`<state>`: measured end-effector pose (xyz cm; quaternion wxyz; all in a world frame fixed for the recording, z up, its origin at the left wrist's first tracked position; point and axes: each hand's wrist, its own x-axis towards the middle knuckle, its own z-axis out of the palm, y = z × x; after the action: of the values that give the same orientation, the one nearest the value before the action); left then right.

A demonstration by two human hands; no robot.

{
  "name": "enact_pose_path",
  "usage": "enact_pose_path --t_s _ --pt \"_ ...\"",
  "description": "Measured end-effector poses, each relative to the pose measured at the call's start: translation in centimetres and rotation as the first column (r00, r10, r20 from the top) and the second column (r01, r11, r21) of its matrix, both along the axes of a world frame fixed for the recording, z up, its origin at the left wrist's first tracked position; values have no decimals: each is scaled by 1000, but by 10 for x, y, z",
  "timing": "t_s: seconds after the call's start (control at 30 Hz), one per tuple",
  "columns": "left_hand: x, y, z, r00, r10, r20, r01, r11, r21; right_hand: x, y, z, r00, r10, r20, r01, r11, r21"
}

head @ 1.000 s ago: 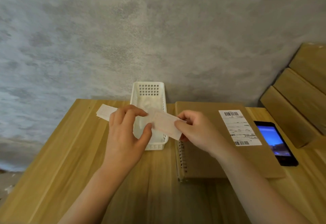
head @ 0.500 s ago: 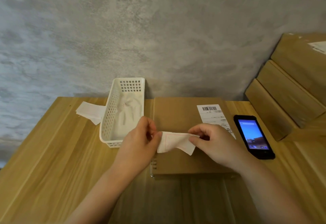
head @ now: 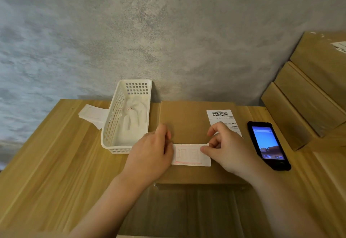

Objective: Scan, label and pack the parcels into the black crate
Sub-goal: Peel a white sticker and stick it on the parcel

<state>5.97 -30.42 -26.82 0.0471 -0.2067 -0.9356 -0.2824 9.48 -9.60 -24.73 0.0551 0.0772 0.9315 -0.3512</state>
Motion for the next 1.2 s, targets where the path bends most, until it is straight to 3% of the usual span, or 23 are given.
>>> enact_pose_path --t_s 0.2,0.37,0.53,0.63,0.8,0.97,1.1,1.2 --pt "0 2 -6 987 -90 -131 74 990 -119 6 -6 -3 994 21 -108 -8 993 114" --pt "0 -4 -9 983 -104 -154 97 994 -56 19 -2 -20 947 85 -309 18 948 317" --pt "1 -12 -16 908 -349 -230 322 935 -146 31 5 -36 807 445 -387 -275 865 420" --pt "0 -21 -19 898 -428 -101 420 903 -89 32 11 -39 812 486 -323 -342 845 411" --pt "6 -34 -24 948 -316 -28 315 948 -39 37 26 -43 856 355 -376 -220 908 357" --pt "13 -35 -27 972 -229 -48 229 973 -3 45 41 -49 842 333 -425 -165 908 385" --pt "17 -36 -31 997 -63 33 56 979 197 47 59 -51 869 36 -493 70 978 195" --pt "26 -35 -30 984 21 177 -70 960 273 53 69 -53 911 -158 -380 165 986 -15"
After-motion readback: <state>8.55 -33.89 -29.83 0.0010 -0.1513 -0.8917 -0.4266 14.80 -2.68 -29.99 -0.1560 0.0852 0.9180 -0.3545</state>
